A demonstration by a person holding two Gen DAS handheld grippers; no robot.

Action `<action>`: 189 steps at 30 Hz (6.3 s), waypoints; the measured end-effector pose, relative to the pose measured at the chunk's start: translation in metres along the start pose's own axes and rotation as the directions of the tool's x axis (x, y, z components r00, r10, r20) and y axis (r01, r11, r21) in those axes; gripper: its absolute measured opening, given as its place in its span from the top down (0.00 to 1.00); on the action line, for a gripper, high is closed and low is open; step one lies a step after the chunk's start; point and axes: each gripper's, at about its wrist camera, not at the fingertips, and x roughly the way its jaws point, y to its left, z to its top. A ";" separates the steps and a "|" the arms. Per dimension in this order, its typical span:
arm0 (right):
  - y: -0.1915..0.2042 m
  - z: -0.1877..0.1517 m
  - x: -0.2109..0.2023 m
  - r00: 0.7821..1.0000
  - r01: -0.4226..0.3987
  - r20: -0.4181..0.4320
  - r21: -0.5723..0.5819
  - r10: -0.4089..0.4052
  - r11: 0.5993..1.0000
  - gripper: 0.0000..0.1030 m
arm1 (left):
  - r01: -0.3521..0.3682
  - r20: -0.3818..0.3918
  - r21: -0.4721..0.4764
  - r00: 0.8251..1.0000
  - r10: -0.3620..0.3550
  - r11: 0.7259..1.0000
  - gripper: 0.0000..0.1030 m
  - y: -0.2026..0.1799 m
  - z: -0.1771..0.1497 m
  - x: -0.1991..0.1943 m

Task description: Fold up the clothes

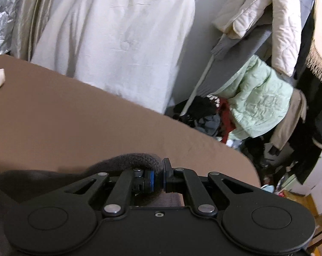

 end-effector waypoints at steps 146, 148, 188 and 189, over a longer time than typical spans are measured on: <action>0.083 -0.106 -0.060 0.922 -0.355 -0.166 0.003 0.351 0.935 0.39 | -0.725 0.333 0.100 0.670 0.664 0.682 0.85 -0.041 -0.049 -0.174; 0.061 -0.108 -0.056 0.900 -0.401 -0.144 0.098 0.412 0.911 0.39 | -0.746 0.409 0.036 0.618 0.671 0.665 0.72 -0.049 -0.058 -0.192; -0.118 -0.171 0.067 0.953 0.281 -0.196 0.291 -0.230 0.915 0.88 | -0.396 0.027 0.398 0.907 0.421 0.828 0.41 -0.121 -0.031 0.003; -0.126 -0.183 0.075 0.959 0.234 -0.238 0.359 -0.154 0.903 0.87 | -0.407 0.024 0.415 0.899 0.437 0.814 0.41 -0.121 -0.034 0.006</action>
